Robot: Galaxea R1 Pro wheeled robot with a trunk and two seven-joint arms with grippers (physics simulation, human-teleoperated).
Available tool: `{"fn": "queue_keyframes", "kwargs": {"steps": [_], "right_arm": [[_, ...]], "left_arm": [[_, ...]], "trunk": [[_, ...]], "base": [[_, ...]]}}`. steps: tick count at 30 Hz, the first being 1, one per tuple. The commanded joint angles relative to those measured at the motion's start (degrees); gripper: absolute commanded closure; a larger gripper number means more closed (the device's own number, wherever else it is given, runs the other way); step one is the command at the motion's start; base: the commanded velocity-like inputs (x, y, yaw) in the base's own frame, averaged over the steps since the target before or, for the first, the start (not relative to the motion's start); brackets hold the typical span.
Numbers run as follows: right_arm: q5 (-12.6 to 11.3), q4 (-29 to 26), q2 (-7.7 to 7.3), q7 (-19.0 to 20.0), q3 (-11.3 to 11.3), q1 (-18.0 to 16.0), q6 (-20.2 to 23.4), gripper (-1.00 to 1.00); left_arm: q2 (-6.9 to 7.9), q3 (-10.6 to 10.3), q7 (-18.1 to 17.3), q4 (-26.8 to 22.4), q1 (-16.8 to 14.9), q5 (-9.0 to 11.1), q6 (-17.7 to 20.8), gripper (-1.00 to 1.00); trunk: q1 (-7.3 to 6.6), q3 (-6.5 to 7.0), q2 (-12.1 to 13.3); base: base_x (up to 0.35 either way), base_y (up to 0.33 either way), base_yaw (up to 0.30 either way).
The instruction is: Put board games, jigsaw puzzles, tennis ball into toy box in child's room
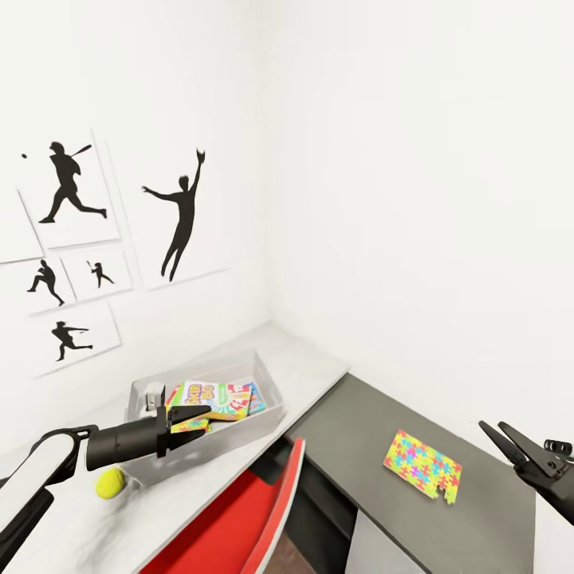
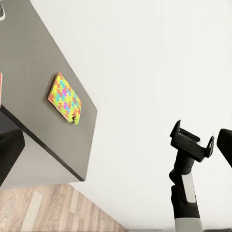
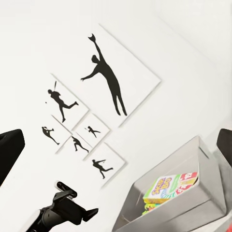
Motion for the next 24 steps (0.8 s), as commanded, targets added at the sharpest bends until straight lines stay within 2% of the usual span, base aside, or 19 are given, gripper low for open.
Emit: {"fn": "queue_keyframes", "kwargs": {"steps": [1,12,24], "right_arm": [[-0.24,0.01,-0.02,0.02,-0.01,-0.05,0.37,-1.00],[-0.32,0.01,-0.14,0.01,-0.04,-0.05,0.37,-1.00],[-0.28,0.01,-0.07,0.01,-0.01,-0.05,0.31,-1.00]], "left_arm": [[0.05,-0.06,-0.65,0.02,-0.04,-0.66,0.02,-1.00],[0.04,-0.05,-0.99,-0.01,-0.03,-1.43,0.02,-1.00],[0.05,-0.05,-1.03,0.00,-0.03,-1.45,0.02,-1.00]], "trunk": [[0.03,-0.01,-0.10],[0.03,0.90,-0.10],[0.03,1.88,-0.10]], "base": [[-0.044,0.000,-0.178],[-0.197,0.000,-0.182],[-0.040,0.000,-0.187]]}}
